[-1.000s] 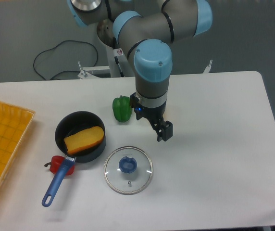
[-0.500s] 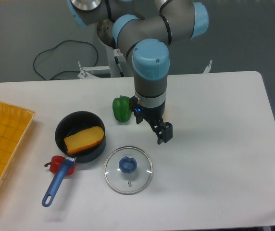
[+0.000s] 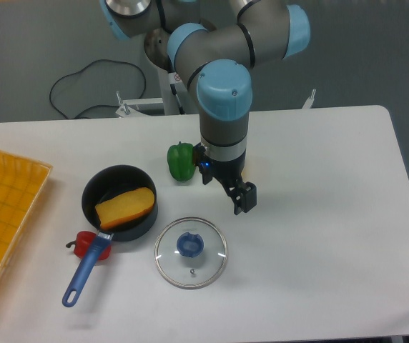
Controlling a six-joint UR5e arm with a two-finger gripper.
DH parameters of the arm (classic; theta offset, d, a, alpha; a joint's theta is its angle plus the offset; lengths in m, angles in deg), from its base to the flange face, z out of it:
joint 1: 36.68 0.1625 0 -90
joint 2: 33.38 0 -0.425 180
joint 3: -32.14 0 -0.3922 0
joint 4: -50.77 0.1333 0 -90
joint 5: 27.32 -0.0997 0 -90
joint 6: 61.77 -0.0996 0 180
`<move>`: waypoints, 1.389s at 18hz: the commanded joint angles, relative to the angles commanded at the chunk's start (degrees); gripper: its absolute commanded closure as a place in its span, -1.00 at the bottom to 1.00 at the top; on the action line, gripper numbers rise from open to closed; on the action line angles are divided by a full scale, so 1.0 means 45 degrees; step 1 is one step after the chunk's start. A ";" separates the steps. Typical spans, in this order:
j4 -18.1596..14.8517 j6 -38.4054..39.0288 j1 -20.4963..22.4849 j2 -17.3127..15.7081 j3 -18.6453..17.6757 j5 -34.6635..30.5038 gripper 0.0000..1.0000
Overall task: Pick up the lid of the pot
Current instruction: 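Move the gripper over the glass lid's blue knob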
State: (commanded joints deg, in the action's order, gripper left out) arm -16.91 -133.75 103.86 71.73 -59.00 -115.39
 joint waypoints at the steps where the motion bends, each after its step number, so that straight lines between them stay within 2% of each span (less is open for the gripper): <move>1: 0.0000 0.0019 0.0000 0.0058 0.0000 -0.0019 -1.00; 9: -0.0039 0.0078 -0.0370 0.0839 -0.0020 -0.0058 -1.00; 15: 0.0039 0.1522 -0.0585 0.1190 -0.0020 0.0020 -1.00; 18: 0.0117 0.3353 -0.0780 0.1347 -0.0020 0.0059 -1.00; 22: 0.0137 0.4002 -0.0879 0.1562 0.0098 0.0059 -1.00; 25: 0.0506 0.6050 -0.0879 0.1796 0.0136 0.0214 -1.00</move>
State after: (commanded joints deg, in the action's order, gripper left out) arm -14.63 -106.53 99.91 79.81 -58.39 -114.42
